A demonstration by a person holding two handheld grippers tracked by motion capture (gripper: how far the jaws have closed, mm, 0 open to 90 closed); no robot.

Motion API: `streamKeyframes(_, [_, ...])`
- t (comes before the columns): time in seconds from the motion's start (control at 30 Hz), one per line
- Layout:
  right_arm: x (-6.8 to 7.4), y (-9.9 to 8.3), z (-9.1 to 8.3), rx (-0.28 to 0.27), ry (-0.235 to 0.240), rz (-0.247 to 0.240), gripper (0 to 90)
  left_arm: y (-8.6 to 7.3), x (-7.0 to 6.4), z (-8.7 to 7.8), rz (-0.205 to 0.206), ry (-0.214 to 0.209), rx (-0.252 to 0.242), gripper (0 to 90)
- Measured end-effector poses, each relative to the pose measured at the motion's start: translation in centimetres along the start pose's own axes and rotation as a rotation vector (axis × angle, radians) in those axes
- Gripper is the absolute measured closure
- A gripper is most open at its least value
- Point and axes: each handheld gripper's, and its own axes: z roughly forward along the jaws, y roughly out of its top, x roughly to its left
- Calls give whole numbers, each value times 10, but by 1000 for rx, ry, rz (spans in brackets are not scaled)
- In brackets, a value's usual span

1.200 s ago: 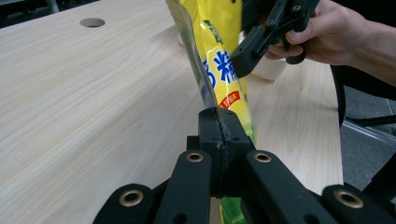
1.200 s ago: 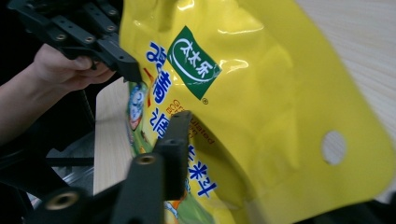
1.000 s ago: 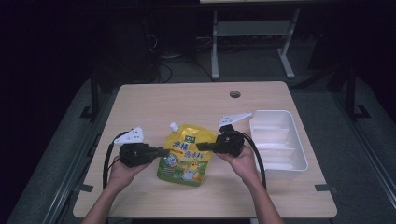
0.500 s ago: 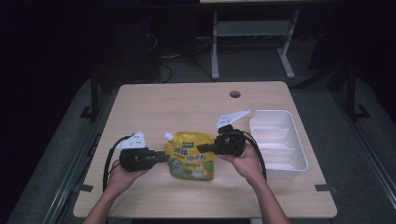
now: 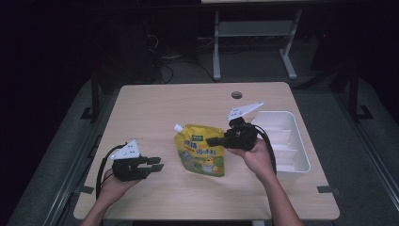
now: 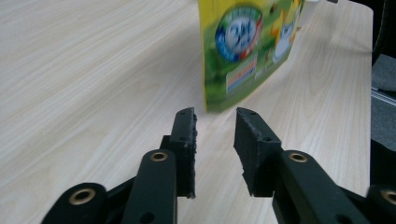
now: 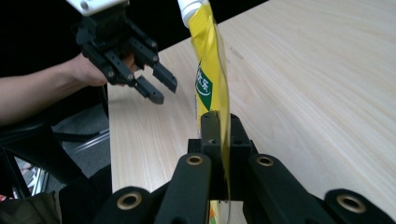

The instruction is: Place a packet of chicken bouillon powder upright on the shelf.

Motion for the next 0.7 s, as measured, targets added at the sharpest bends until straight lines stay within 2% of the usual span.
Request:
streamKeyframes(0.1, [-1,3,-5,-4,-4,1,895,-5,1,-1,-8,11,2,636])
streamKeyframes(0.33, [-5,13,-24,-6,-47,-7,894,-10,3,-1,-17,34,1,549])
streamKeyframes(0.53, [-11,17,-42,-25,-69,-11,894,-12,5,-2,-24,39,-1,499])
streamKeyframes(0.7, [-14,18,-51,-33,-75,-6,894,-14,6,-1,-28,42,6,483])
